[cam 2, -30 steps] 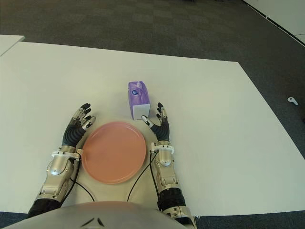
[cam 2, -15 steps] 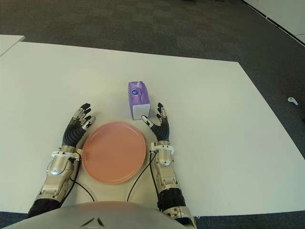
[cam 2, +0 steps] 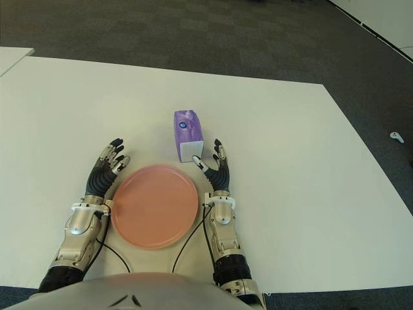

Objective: Put the tissue paper into the plate.

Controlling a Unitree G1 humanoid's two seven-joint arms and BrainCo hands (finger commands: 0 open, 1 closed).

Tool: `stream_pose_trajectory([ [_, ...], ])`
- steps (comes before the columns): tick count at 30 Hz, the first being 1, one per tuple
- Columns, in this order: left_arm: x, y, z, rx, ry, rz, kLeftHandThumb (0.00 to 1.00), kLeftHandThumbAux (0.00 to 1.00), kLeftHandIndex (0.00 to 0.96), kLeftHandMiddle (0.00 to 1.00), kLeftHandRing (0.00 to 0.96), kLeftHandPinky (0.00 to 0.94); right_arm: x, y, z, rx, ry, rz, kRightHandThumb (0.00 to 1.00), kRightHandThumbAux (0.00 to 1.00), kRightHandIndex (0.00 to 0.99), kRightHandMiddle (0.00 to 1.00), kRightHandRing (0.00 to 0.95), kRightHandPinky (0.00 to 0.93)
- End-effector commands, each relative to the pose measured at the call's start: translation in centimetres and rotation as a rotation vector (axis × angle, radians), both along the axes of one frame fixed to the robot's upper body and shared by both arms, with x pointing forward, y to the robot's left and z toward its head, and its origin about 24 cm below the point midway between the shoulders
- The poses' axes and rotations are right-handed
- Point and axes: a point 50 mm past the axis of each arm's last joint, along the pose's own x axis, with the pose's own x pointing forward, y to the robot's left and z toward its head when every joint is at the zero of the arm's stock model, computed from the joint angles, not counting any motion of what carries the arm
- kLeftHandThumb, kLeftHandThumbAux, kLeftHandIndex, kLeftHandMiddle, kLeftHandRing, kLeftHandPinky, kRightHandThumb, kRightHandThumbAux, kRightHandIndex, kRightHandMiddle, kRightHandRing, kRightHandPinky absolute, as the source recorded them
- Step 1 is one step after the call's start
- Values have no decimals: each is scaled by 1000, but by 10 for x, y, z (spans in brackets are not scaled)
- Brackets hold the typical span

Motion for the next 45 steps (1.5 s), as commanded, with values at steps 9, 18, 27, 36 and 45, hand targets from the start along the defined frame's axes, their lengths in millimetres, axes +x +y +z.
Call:
stream_pose_trajectory([
  [9, -2, -2, -18, 11, 96, 13, 0, 545, 0, 0, 0, 0, 16, -46, 25, -170, -141, -435, 164, 609, 0, 0, 0, 0],
  [18, 1, -3, -23, 31, 105, 31, 0, 558, 0, 0, 0, 0, 59, -45, 157, -193, -782, -473, 133, 613, 9, 0, 0, 0],
  [27, 3, -4, -22, 14, 97, 36, 0, 559, 0, 0, 0, 0, 78, -30, 193, -194, -855, -246, 165, 620, 3, 0, 0, 0],
  [36, 2, -2, -22, 13, 87, 43, 0, 554, 0, 0, 0, 0, 85, -19, 246, -494, -750, -91, 168, 577, 0, 0, 0, 0],
  [45, 2, -3, -23, -1, 91, 50, 0, 556, 0, 0, 0, 0, 92, -7, 246, -554, -603, 11, 162, 513, 0, 0, 0, 0],
])
